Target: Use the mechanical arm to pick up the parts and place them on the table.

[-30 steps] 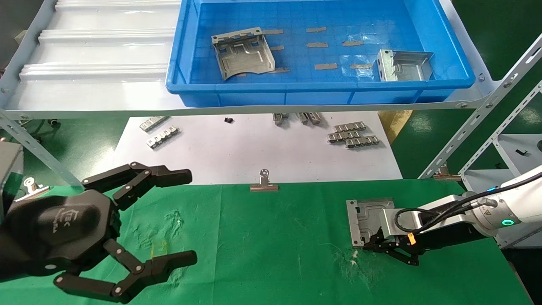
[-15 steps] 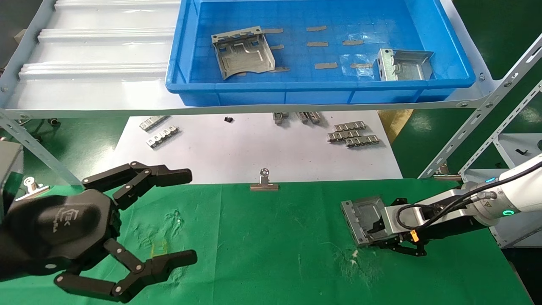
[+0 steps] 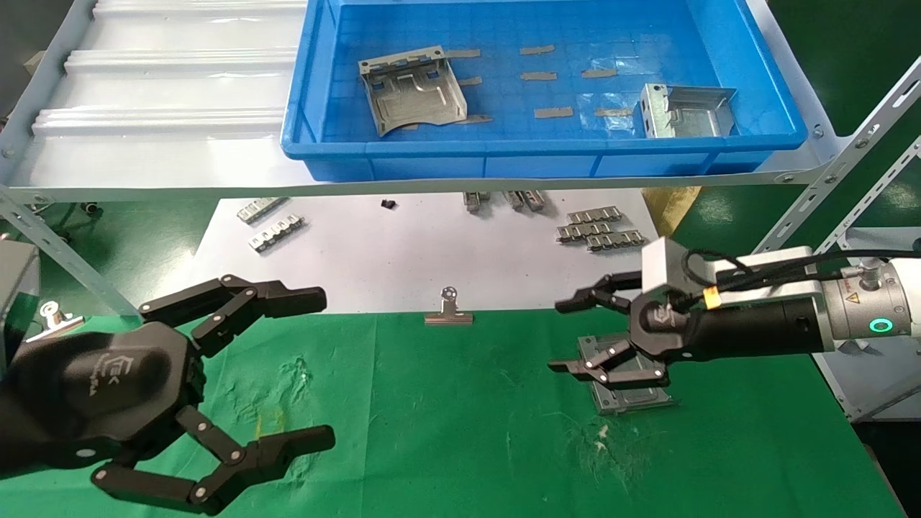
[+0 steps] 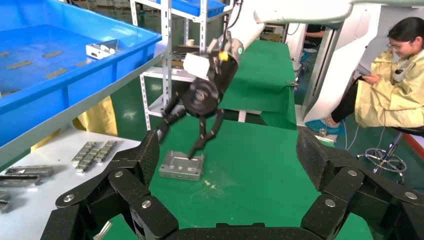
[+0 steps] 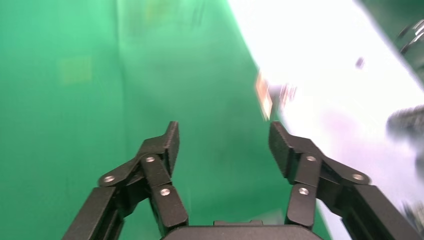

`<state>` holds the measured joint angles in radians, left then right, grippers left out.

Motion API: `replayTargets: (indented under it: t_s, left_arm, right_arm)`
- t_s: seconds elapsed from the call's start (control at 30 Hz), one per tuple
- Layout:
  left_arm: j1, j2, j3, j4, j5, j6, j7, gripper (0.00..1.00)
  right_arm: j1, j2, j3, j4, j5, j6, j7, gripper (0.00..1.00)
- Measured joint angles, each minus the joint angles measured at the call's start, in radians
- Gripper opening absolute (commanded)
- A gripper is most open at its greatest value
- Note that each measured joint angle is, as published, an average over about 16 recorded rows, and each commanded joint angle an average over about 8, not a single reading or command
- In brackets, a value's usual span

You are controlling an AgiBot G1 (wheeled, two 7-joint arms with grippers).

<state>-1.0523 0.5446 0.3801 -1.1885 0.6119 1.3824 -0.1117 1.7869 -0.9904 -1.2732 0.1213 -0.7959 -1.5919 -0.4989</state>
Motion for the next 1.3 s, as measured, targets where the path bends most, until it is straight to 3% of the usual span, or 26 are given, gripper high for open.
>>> replayTargets:
  t_s: [0.23,0.63,1.3]
  left_arm:
    - [0.0,0.0,0.0,0.0,0.0,0.0,0.0,1.0]
    - [0.0,0.0,0.0,0.0,0.0,0.0,0.0,1.0]
    - [0.0,0.0,0.0,0.0,0.0,0.0,0.0,1.0]
  right_arm:
    - [-0.034,0.029,0.049,0.048,0.088,-0.016,0.077,1.0]
    - [-0.08,0.052,0.111,0.122,0.088,-0.008,0.116,1.0]
    - [-0.297,0.164,0.413,0.479,0.08,0.028,0.311,1.0]
